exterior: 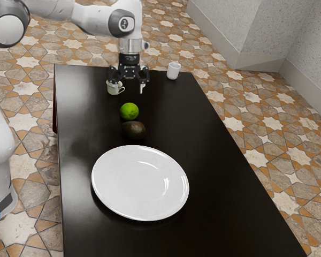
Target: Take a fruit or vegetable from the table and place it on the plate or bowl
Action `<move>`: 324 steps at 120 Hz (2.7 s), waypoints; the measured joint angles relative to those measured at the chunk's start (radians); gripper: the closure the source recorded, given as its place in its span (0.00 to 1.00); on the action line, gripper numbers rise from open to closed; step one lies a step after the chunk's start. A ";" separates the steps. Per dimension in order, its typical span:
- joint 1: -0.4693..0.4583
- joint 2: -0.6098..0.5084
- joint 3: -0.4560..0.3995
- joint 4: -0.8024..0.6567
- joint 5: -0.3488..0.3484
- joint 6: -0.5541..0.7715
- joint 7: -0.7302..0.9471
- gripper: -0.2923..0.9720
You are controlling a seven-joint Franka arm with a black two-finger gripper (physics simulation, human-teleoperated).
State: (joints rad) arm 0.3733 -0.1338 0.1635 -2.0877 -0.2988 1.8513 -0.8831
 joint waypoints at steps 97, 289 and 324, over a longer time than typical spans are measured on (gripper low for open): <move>-0.089 0.074 0.001 -0.032 -0.097 0.100 0.055 0.23; -0.693 -0.412 -0.181 -0.251 -0.048 0.104 -0.476 0.40; -0.662 -0.443 -0.177 -0.238 -0.043 0.087 -0.550 0.25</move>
State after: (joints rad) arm -0.2887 -0.5763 -0.0135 -2.3262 -0.3423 1.9380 -1.4331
